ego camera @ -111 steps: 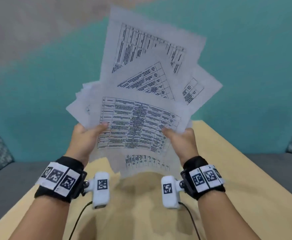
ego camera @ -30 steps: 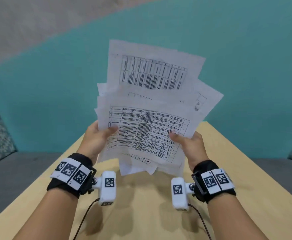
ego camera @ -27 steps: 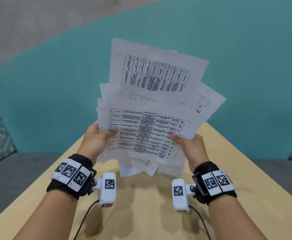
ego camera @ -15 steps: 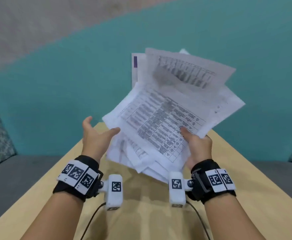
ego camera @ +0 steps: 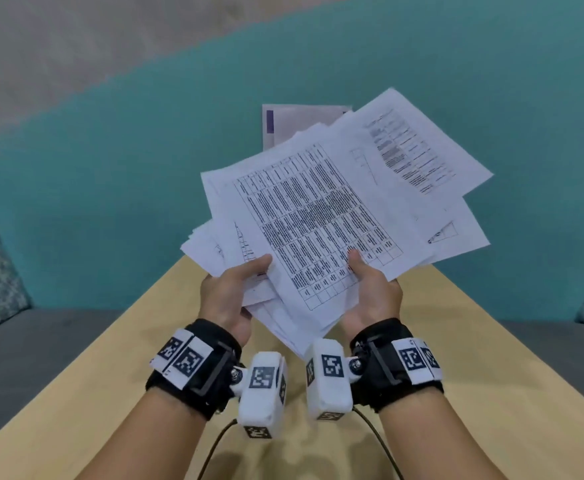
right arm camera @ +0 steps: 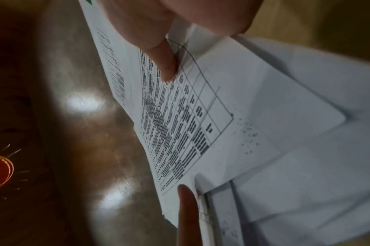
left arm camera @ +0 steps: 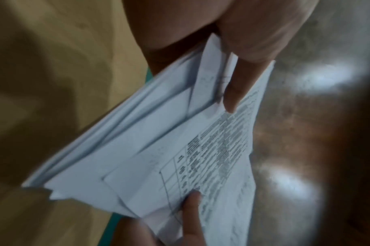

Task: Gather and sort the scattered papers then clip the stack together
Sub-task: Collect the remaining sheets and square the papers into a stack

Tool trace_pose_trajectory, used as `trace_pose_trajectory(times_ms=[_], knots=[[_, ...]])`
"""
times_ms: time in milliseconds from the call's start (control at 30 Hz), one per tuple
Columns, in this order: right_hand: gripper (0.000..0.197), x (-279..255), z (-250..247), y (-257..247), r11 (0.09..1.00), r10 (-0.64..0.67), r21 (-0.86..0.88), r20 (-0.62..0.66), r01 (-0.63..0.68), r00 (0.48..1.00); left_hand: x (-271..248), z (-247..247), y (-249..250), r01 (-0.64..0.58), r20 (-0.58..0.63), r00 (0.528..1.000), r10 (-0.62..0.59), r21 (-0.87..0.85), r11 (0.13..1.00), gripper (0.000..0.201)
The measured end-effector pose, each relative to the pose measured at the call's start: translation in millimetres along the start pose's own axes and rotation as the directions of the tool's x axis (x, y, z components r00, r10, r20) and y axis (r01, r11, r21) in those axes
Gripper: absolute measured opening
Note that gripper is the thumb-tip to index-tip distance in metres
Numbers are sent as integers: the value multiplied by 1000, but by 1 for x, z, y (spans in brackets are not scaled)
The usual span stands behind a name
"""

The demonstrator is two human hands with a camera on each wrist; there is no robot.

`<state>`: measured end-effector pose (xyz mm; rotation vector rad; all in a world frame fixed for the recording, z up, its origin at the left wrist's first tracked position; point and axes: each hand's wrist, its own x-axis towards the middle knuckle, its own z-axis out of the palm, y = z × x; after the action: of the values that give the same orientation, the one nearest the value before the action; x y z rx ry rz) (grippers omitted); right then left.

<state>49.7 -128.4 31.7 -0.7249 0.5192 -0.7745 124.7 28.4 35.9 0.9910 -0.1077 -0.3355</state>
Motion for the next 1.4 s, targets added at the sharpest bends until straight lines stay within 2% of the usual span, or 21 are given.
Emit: trace_pose_trajectory(times_ms=[67, 133, 233, 333, 467, 567, 633, 700, 800, 933, 1033, 1167, 1333, 1400], knots=[[59, -4, 2, -3, 1000, -3, 5, 62, 3, 998, 4, -3, 6, -63, -79, 995, 68, 56, 996, 34], [47, -7, 1, -10, 1000, -8, -4, 134, 9, 991, 6, -7, 15, -136, -83, 987, 141, 62, 989, 40], [49, 0, -10, -25, 1000, -20, 16, 236, 16, 972, 12, -20, 36, -259, -83, 960, 266, 86, 962, 51], [45, 10, -28, -43, 1000, -20, 12, 327, 17, 945, 18, -41, 59, -305, -61, 948, 314, 116, 945, 54], [49, 16, -53, -69, 999, 16, -38, 393, -2, 919, 21, -68, 78, -297, -6, 953, 301, 152, 943, 47], [46, 16, -63, -76, 974, 56, -224, 422, 44, 905, 23, -81, 83, -261, 54, 965, 256, 215, 941, 39], [40, 19, -67, -73, 941, 92, -333, 432, 65, 897, 25, -85, 80, -254, 71, 967, 244, 268, 929, 38], [42, 23, -72, -66, 894, 123, -439, 441, 94, 889, 28, -86, 73, -271, 75, 963, 261, 311, 911, 43], [41, 30, -78, -53, 802, 81, -571, 393, 174, 916, 32, -84, 58, -304, 96, 952, 289, 376, 875, 47], [34, 39, -76, -44, 767, -52, -573, 391, 287, 919, 37, -82, 44, -334, 84, 941, 327, 384, 861, 43], [37, 39, -74, -44, 759, -83, -566, 406, 322, 910, 43, -85, 36, -312, 41, 946, 321, 386, 868, 39], [45, 35, -73, -37, 729, 3, -600, 484, 330, 875, 47, -91, 24, -244, 25, 965, 262, 463, 852, 30], [42, 37, -70, -36, 693, -6, -616, 515, 375, 857, 47, -91, 25, -253, 17, 958, 285, 513, 820, 27], [45, 29, -67, -40, 657, 83, -650, 566, 382, 821, 41, -88, 28, -268, 61, 955, 290, 595, 758, 13]])
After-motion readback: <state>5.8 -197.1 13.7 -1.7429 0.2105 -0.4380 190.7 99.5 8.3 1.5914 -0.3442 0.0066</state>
